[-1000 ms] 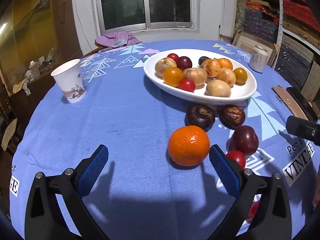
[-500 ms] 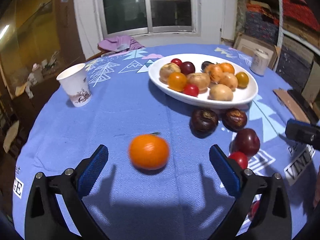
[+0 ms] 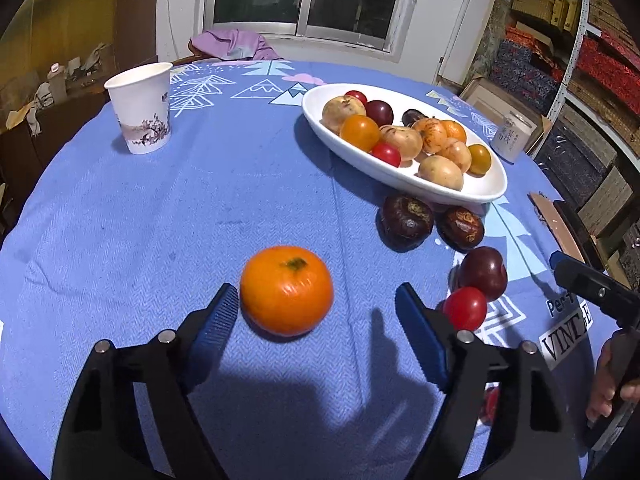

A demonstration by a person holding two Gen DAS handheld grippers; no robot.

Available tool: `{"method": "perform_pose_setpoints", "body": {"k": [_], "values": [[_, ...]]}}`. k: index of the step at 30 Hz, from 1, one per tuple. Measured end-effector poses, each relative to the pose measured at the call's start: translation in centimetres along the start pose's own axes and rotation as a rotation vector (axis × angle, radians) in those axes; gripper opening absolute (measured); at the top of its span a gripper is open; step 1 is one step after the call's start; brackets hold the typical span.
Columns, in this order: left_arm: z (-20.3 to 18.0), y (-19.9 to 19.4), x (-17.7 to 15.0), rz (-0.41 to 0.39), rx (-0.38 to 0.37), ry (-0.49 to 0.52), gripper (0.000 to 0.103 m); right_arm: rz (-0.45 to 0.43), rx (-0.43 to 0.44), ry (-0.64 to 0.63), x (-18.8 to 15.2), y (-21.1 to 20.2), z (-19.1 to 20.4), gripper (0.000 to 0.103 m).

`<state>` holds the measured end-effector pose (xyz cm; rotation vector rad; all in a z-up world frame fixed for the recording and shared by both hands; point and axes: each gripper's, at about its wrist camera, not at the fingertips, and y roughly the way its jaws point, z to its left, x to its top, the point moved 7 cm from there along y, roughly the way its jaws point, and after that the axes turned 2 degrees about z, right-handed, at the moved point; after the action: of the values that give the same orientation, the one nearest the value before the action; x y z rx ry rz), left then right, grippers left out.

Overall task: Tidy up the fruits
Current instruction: 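Grasp the orange with the left tool while the right tool grasps a dark red plum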

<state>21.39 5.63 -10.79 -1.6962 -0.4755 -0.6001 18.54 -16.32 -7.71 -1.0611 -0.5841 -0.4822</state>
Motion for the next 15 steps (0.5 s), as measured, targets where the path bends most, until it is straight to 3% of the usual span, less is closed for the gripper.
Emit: {"method": "perform_pose_setpoints", "body": {"k": [3,5,7,15], "values": [[-0.2,-0.3,0.1,-0.018,0.003,0.009,0.079,0.003,0.0,-0.017,-0.1,0.1,0.3,0.086],[0.0,-0.2,0.1,-0.016,0.013,0.004,0.073,0.007,-0.005,-0.023,-0.2,0.2,0.4,0.086],[0.3,-0.3,0.1,-0.012,0.021,-0.004,0.06,0.01,-0.006,-0.02,-0.2,0.3,0.3,0.086],[1.2,-0.5,-0.4,-0.001,0.027,-0.026,0.047,-0.002,-0.009,-0.085,-0.5,0.3,1.3,0.086]]}}
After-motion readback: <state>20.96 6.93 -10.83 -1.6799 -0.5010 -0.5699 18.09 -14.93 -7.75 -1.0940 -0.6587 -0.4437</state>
